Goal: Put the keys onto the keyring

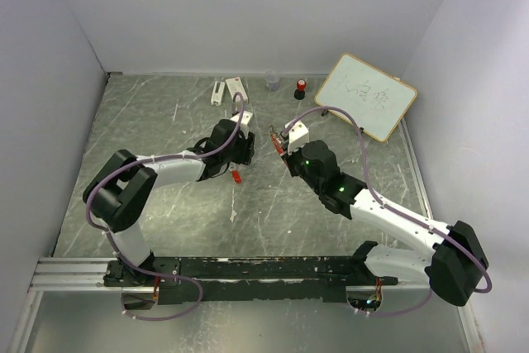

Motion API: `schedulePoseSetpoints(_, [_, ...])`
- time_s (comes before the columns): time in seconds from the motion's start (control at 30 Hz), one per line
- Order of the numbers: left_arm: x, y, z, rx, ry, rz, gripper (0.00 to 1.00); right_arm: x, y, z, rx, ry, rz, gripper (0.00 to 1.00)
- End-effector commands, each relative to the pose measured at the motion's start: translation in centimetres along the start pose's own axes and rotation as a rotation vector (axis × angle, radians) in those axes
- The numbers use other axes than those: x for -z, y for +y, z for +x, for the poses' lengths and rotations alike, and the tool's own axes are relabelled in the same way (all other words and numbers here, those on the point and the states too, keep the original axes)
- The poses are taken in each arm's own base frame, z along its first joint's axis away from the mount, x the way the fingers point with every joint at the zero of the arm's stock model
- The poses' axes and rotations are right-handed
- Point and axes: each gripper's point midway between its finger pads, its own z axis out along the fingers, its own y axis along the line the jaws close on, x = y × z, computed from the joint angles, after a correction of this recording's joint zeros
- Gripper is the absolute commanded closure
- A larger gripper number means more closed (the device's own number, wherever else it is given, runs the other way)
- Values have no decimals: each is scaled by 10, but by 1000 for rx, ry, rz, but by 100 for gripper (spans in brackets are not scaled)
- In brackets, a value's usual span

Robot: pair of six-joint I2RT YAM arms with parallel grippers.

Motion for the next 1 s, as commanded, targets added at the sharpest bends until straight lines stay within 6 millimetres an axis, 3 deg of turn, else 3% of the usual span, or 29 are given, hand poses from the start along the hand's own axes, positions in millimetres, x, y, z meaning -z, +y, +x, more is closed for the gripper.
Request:
schedulePoseSetpoints(0.0, [-9,7,-22,-31,-54,-35,44,5,-9,-6,-8,-31,32,100])
schedulePoseSetpoints(0.37, [-28,33,-10,-166,-12,-80,42,8,-11,-6,-13,-43,38,100])
schedulePoseSetpoints(0.57, [-31,33,-8,-198,-27,-36,43,7,-10,-6,-12,-44,31,100])
schedulePoseSetpoints(0.77, [-39,31,-7,-227,-31,-9,52,6,-9,-5,-11,-42,26,100])
schedulePoseSetpoints(0.97, [-45,28,-4,-259,-27,23,52,5,-9,-5,-5,-39,23,100])
